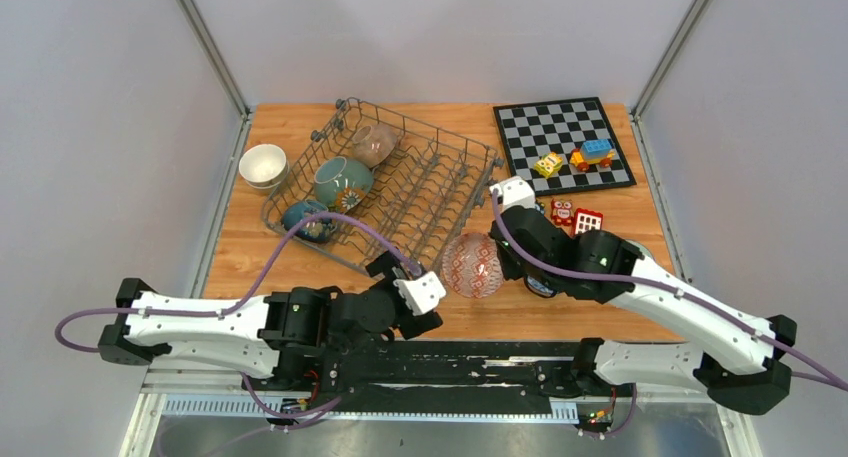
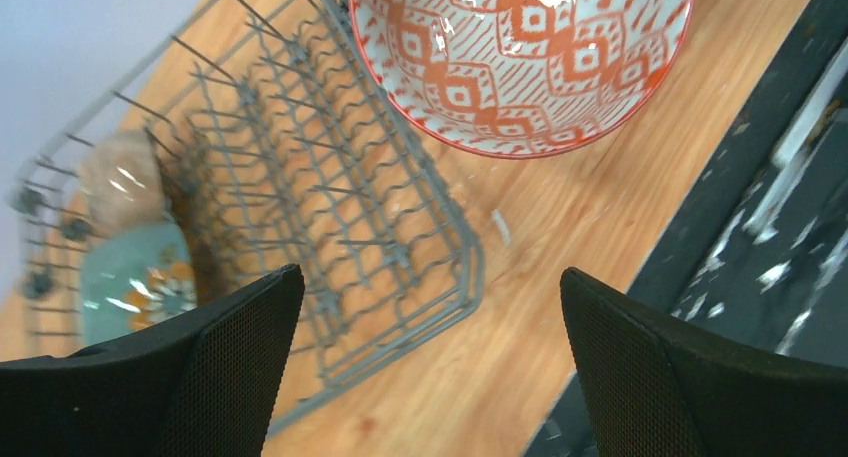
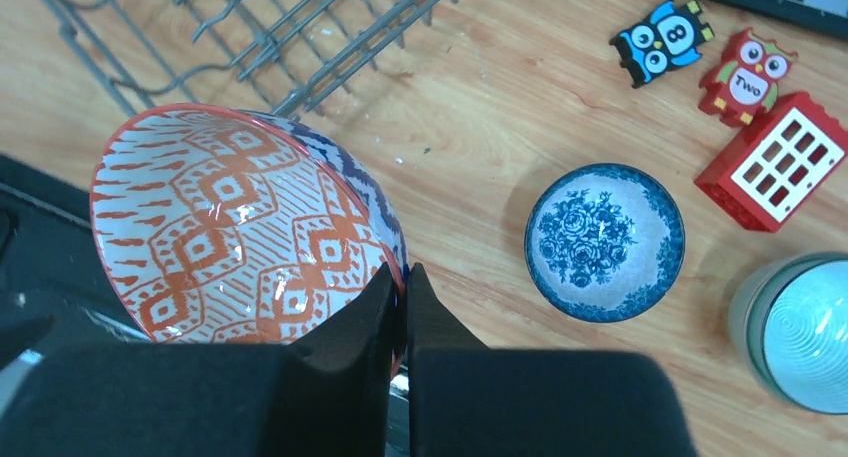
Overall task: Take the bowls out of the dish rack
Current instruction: Pick up the bowl from the dish rack.
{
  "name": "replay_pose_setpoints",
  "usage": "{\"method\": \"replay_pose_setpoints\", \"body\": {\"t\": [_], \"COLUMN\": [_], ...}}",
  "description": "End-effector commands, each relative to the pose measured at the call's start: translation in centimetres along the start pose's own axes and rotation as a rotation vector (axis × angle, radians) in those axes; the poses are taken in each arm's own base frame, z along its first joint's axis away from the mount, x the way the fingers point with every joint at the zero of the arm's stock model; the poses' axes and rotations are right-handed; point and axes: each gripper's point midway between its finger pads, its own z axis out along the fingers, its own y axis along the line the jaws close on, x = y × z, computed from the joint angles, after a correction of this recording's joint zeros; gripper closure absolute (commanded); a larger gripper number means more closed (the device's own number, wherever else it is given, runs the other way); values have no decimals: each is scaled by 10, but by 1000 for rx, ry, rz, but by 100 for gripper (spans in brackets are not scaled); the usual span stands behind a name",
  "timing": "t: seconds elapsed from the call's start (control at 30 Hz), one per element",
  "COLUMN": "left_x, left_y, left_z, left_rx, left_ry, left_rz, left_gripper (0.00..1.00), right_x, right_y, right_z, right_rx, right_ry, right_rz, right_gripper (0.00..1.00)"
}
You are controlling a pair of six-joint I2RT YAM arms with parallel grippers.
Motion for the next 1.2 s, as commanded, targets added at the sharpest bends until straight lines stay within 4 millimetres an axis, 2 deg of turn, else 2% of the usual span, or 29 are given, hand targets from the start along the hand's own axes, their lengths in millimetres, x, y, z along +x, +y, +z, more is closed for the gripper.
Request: {"method": "replay_pose_setpoints", "body": {"t": [0.0,0.07,0.1,0.17,0.3,0.37,0.47,0.6,0.87,1.17], "left_x": [-38,-48,-54,-54,-56,-51,-40,-28,-18,-9], "left_y": [-5,2,12,19,28,30,30,30,29,26], "left_z": [8,17,21,33,46,52,59,67,79,90], "left_rx": [1,-22,-55,-98,-111,-128,-157,-194,-242,-268], "left_ry": [-89,-84,-73,-12,48,73,118,162,226,266], "left_rz": [-489,-689,-814,-951,-1119,-1162,-1189,-1198,-1139,-1096], "left_gripper": [0,0,0,0,1,2,7,23,44,63], "right_x": [-11,-7,-6,-4,0,2,5,7,7,6], "right_y": [-15,-17,-18,-18,-19,-18,-15,-14,-6,-2], "right_z": [4,5,5,6,8,9,11,12,14,13], "right_rx": [75,87,93,103,119,126,129,137,117,100], "right_ry": [-100,-88,-83,-75,-59,-45,-20,-8,14,25], "right_rz": [212,256,278,327,391,414,438,461,485,499], "right_gripper": [96,97,97,97,97,96,96,97,96,97]}}
